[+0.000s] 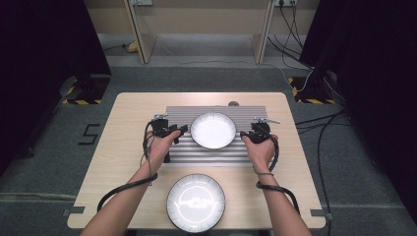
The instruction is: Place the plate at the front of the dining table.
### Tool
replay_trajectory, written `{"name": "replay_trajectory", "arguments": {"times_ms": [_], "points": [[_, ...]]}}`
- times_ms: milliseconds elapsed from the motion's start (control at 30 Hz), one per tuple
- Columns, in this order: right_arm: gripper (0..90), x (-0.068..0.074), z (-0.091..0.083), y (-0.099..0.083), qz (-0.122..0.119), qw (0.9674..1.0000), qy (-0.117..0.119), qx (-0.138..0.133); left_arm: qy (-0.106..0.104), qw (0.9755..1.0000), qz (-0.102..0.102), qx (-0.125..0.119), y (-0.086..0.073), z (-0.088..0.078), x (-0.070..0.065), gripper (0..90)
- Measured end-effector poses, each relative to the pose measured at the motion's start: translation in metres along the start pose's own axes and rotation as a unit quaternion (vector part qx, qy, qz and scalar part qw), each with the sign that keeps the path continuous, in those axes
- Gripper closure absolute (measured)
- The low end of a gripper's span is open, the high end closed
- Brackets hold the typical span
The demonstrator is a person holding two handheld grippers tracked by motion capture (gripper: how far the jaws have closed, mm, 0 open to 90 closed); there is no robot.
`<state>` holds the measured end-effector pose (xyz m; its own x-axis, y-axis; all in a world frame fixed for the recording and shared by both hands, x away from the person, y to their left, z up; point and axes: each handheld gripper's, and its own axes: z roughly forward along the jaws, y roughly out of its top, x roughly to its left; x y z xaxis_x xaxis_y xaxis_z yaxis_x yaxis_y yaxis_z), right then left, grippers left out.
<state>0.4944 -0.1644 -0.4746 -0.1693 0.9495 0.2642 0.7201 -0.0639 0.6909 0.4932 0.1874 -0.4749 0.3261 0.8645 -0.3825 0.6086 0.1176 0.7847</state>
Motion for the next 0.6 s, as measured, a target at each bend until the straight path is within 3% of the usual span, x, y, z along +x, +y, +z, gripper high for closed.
{"name": "replay_trajectory", "arguments": {"times_ms": [300,600], "points": [[55.4,-0.011,-0.026,-0.027,0.003,0.9999,0.014,0.002,-0.022,0.9993,0.031,0.003,-0.015,-0.047,0.009,41.7],[54.8,-0.021,-0.055,-0.048,0.006,0.9998,0.019,-0.005,-0.015,0.9987,0.048,-0.003,-0.038,-0.083,0.024,41.6]]}}
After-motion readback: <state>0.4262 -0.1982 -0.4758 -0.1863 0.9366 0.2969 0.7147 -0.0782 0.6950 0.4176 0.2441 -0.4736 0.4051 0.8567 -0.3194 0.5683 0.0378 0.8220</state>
